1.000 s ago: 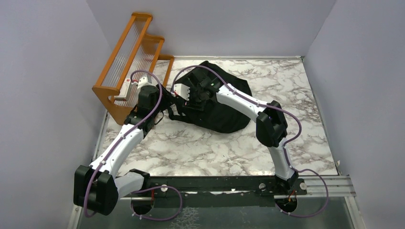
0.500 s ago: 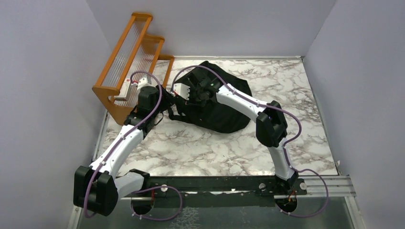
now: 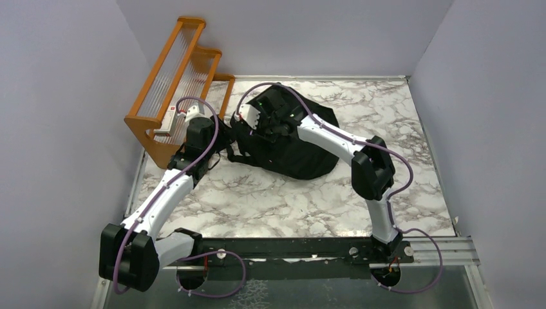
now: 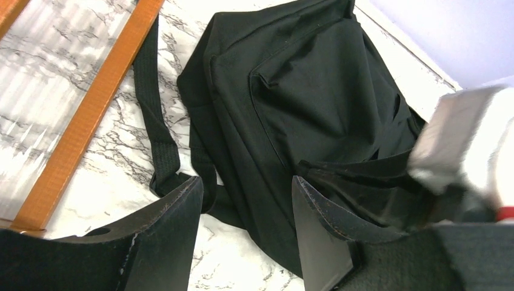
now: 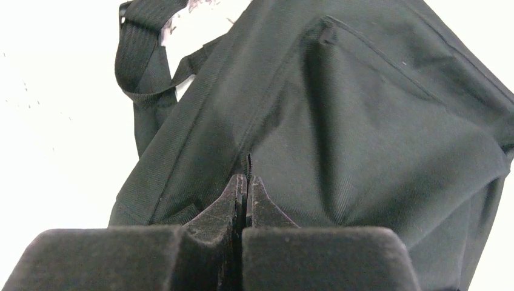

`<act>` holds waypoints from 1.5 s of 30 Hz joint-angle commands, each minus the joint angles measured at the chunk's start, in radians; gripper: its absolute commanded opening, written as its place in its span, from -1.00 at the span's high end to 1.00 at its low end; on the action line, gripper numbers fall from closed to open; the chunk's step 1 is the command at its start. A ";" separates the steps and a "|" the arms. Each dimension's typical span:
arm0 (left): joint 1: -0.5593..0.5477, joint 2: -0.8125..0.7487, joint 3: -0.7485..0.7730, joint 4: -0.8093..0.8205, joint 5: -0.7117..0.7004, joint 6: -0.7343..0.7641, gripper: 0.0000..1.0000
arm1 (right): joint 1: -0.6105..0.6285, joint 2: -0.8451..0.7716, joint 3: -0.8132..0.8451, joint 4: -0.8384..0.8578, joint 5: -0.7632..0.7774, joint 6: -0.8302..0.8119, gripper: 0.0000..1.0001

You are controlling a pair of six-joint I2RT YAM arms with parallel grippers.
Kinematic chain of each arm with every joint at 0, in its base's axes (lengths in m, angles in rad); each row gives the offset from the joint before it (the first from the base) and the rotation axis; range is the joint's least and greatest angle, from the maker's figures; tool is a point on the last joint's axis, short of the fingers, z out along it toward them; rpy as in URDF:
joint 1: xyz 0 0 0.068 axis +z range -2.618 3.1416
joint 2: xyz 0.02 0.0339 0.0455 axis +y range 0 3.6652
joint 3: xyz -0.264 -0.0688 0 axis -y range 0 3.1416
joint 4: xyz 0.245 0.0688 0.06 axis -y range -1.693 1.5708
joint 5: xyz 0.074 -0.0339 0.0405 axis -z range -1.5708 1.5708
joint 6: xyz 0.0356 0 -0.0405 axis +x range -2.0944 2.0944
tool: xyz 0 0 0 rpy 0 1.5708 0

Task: Pack the student bag
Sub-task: Zip the student bag at the center of the board.

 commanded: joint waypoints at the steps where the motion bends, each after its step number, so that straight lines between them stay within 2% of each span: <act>1: 0.006 -0.018 -0.028 0.072 0.066 0.016 -0.14 | -0.047 -0.100 -0.052 0.172 -0.057 0.176 0.99; 6: 0.005 0.002 -0.052 0.187 0.189 0.049 -0.16 | -0.120 -0.155 -0.141 0.291 -0.112 0.389 0.99; 10: 0.004 0.036 -0.103 0.423 0.406 0.192 -0.21 | -0.197 -0.196 -0.227 0.419 -0.211 0.579 0.99; 16: 0.002 0.136 -0.036 0.440 0.486 0.411 -0.31 | -0.279 -0.210 -0.284 0.565 -0.429 0.786 0.99; 20: -0.011 0.176 -0.034 0.509 0.523 0.522 -0.37 | -0.295 -0.211 -0.292 0.612 -0.482 0.846 0.99; 32: -0.216 0.284 0.013 0.651 0.404 0.781 -0.48 | -0.322 -0.223 -0.308 0.658 -0.519 0.944 0.99; 40: -0.236 0.368 0.025 0.721 0.283 0.791 -0.49 | -0.330 -0.261 -0.328 0.689 -0.552 0.982 0.99; 45: -0.236 0.404 0.041 0.731 0.218 0.790 -0.41 | -0.329 -0.271 -0.333 0.697 -0.579 0.989 0.99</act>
